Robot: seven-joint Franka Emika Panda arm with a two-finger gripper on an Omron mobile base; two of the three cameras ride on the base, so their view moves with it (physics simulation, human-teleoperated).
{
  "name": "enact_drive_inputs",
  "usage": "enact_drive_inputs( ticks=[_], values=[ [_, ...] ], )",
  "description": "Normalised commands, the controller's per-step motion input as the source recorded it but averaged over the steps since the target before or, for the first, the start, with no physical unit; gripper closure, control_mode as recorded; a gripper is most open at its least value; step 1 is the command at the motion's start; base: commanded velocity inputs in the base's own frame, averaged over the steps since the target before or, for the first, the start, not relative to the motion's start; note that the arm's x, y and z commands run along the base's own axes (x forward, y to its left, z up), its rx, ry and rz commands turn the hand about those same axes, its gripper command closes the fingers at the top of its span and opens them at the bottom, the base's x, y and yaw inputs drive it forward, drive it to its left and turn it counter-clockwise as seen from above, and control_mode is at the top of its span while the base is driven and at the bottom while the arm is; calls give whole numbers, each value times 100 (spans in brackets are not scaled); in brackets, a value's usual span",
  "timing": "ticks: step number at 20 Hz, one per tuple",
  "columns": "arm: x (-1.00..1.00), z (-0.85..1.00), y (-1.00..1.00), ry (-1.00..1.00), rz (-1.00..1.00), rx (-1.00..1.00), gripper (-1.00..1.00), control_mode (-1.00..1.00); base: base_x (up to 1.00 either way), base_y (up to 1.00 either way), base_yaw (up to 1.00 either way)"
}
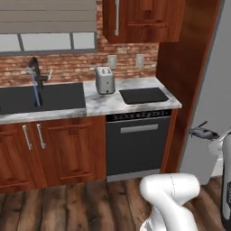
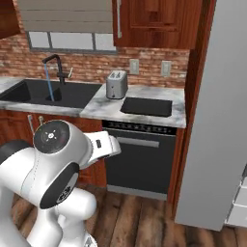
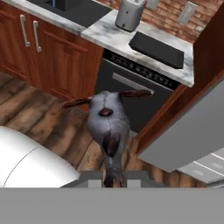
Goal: Take the fish out of the fridge, briefly rinse it in the sink, and place it on the tray next to the sink.
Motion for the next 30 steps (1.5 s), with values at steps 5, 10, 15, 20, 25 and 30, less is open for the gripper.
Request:
enact_drive_inputs(
  ticks=[5,10,15,20,25,30],
  values=[
    [0,0,0,0,0,0,100,100,66,100,-8],
    [0,0,0,0,0,0,100,100,100,100,-20],
    [0,0,0,0,0,0,100,100,98,100,-21],
    [0,0,0,0,0,0,100,100,76,95,-9],
    [67,0,48,0,0,10,100,-100,11,13,0],
    [100,0,63,1,0,17,100,-100,0,0,0]
  ],
)
